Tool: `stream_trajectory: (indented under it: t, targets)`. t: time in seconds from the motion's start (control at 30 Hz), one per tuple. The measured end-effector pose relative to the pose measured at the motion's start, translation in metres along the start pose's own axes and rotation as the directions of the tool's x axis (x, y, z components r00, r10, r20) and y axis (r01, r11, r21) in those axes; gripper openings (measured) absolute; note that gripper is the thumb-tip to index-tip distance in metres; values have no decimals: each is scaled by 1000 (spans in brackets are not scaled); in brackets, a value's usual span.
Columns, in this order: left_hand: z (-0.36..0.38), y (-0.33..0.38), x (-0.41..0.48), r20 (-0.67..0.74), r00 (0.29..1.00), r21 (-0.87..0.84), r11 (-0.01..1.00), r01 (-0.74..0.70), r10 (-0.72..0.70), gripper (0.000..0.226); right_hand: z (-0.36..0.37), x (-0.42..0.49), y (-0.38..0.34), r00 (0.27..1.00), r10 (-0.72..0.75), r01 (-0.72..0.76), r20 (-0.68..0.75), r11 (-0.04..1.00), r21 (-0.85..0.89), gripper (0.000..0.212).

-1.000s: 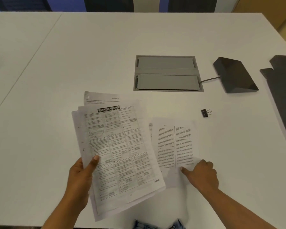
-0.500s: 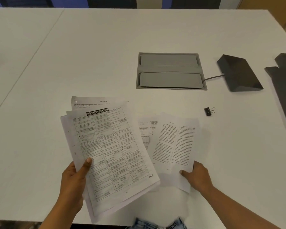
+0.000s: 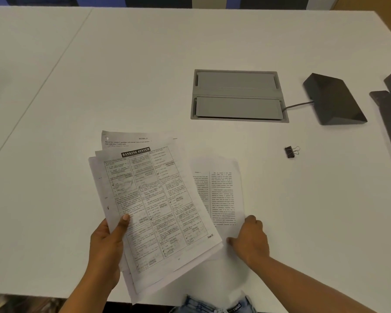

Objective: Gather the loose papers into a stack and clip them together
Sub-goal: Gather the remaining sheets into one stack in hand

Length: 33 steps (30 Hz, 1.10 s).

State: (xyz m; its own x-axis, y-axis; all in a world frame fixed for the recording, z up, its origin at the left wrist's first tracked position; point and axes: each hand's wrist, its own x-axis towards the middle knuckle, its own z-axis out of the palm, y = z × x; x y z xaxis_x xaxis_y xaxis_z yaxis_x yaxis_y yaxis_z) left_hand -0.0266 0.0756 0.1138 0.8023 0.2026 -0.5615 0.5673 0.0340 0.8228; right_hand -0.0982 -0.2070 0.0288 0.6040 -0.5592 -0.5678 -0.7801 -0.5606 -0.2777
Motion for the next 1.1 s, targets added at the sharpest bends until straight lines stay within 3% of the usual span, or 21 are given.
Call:
stream_trajectory:
  t: [0.17,0.3,0.5,0.7,0.83,0.97,1.1]
  targets:
    - [-3,1,-1,-8,1000,-7,1000,11,-11,24,0,4,-3,996,79,-85,51,985,152,67]
    - [-5,1,0,-22,1000,-10,1000,8,-9,26,3,4,-3,993,88,-95,79,992,84,51]
    - [-9,2,-2,-39,999,-5,1000,11,-12,26,12,-7,-12,996,75,-74,-52,997,24,71]
    - [-12,1,-3,-50,999,-2,1000,7,-7,28,13,-4,-16,991,130,-132,20,979,153,63]
    - [-13,3,-2,-53,999,-6,1000,7,-8,28,12,-2,-16,986,159,-165,59,979,121,48]
    - [-14,5,-3,-47,999,-12,1000,6,-6,16,10,-2,-11,988,155,-154,4,981,121,63]
    - [-14,5,-3,-54,999,-16,1000,-2,1,18,10,-4,-9,990,110,-106,-91,993,52,71]
